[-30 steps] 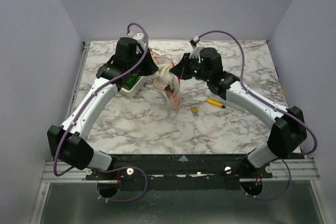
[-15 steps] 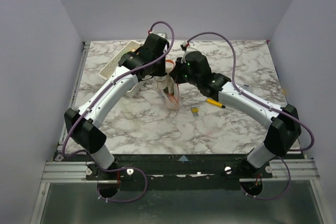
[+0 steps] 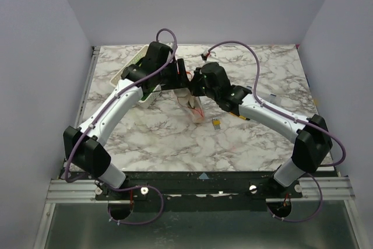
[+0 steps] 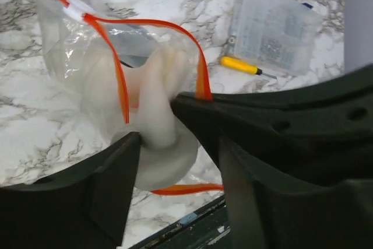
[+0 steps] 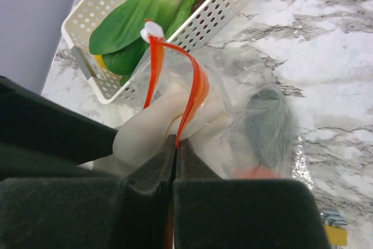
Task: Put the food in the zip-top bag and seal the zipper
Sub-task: Place the fake vegetable in the zipper food storage bag, then adjust the zipper food storage bag at the center of the board.
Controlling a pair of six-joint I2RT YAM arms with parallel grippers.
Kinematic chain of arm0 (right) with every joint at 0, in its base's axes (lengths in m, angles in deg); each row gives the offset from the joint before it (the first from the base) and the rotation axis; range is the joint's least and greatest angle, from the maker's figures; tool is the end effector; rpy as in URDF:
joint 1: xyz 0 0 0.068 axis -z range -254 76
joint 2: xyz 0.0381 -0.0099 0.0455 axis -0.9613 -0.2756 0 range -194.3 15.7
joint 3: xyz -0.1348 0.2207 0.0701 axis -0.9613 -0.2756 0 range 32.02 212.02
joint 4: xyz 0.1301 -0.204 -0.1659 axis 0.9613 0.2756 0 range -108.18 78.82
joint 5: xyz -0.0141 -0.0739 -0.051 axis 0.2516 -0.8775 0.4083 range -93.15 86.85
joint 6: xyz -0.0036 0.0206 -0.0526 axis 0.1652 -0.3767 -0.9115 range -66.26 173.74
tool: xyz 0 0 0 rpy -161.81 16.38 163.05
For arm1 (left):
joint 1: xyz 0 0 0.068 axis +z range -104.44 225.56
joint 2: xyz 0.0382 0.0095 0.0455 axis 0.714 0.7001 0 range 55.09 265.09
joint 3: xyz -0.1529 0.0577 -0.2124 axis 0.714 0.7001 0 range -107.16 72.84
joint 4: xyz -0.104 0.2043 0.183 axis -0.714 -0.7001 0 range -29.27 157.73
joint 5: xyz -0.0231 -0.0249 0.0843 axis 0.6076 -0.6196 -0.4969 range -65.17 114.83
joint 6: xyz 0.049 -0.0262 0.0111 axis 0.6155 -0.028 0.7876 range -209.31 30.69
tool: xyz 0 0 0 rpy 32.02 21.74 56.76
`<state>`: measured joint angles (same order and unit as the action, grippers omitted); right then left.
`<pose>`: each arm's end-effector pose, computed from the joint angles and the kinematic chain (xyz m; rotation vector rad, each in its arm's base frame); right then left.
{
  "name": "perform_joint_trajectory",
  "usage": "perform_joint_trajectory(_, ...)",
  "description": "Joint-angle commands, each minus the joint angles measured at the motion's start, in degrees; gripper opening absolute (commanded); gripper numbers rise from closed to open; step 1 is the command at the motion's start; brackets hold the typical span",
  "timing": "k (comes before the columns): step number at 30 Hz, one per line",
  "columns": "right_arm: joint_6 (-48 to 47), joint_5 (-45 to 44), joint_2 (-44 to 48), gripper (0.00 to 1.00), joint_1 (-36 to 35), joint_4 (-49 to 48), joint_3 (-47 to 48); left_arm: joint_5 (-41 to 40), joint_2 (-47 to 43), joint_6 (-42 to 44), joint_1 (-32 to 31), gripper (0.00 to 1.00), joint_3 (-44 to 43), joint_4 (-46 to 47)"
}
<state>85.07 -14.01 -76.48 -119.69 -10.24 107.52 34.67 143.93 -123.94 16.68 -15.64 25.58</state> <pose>0.2964 0.2931 0.3027 -0.1323 2.0524 0.6676 0.3270 -0.1881 0.3544 -0.0297 2.4226 -0.7379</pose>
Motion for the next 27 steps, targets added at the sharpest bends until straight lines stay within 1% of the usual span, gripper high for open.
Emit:
perform_joint_trajectory(1, 2.53, -0.8, 2.95, 0.01, -0.54, -2.94, -1.59, 12.81, -6.82, -3.37, -1.82, 0.7, 3.94, 8.02)
perform_joint_trajectory(2, 2.58, -0.96, 3.68, 0.01, -0.45, -2.94, -2.41, 12.61, -9.5, -3.42, -1.97, 0.74, 6.52, 9.66)
perform_joint_trajectory(4, 2.12, -1.39, 5.12, 0.01, -0.44, -2.91, -3.65, 11.65, -15.1, -3.5, -1.77, 0.77, 13.0, 13.61)
perform_joint_trajectory(6, 2.06, -1.26, 6.03, 0.01, -0.28, -2.94, -4.62, 8.55, -19.91, -2.37, -1.51, 0.81, 17.02, 14.03)
perform_joint_trajectory(7, 2.05, -1.09, 6.28, 0.01, -0.22, -2.89, -4.96, 7.81, -21.52, -1.25, -1.27, 0.8, 18.42, 13.94)
perform_joint_trajectory(9, 2.39, -1.35, 6.97, 0.01, -0.25, -3.04, -5.77, 5.96, -24.07, 0.56, -0.47, 0.74, 21.02, 13.45)
perform_joint_trajectory(11, 3.02, -1.03, 7.93, 0.01, -0.2, -4.32, -6.86, 5.55, -25.29, 0.69, 1.16, 0.64, 23.03, 13.05)
perform_joint_trajectory(13, 3.57, -0.58, 8.36, 0.0, -0.19, -4.83, -7.13, 5.26, -26.2, 0.17, 3.26, 0.52, 25.52, 14.28)
perform_joint_trajectory(14, 3.99, -0.43, 8.53, 0.01, -0.19, -4.91, -7.28, 5.34, -26.46, 0.01, 4.14, 0.44, 26.57, 15.08)
perform_joint_trajectory(15, 4.36, -0.2, 8.8, 0.01, -0.19, -5.27, -7.6, 5.51, -26.58, 0.07, 5.05, 0.39, 27.64, 16.22)
perform_joint_trajectory(16, 4.99, 0.17, 9.02, 0.01, -0.2, -5.58, -7.89, 5.66, -26.42, 0.05, 5.75, 0.37, 28.48, 17.56)
perform_joint_trajectory(17, 5.35, 0.7, 9.08, 0.01, -0.19, -5.74, -7.93, 6.41, -25.71, 0.01, 6.36, 0.37, 28.63, 18.38)
perform_joint_trajectory(20, 5.66, 1.61, 9.03, 0.01, -0.24, -5.62, -7.59, 9.25, -22.76, 0.49, 6.75, 0.44, 27.87, 20.4)
perform_joint_trajectory(22, 5.9, 1.86, 9.09, 0.01, -0.19, -5.4, -7.26, 9.19, -20.83, -0.19, 6.65, 0.44, 27.11, 21.41)
perform_joint_trajectory(25, 5.97, 2.6, 8.97, 0.01, -0.21, -5.09, -7.14, 2.8, -19.11, -0.42, 5.53, 0.42, 26.39, 22.6)
perform_joint_trajectory(27, 5.72, 2.68, 8.91, 0.01, -0.19, -4.37, -6.78, -3.4, -17.82, -0.22, 3.7, 0.44, 25.3, 22.13)
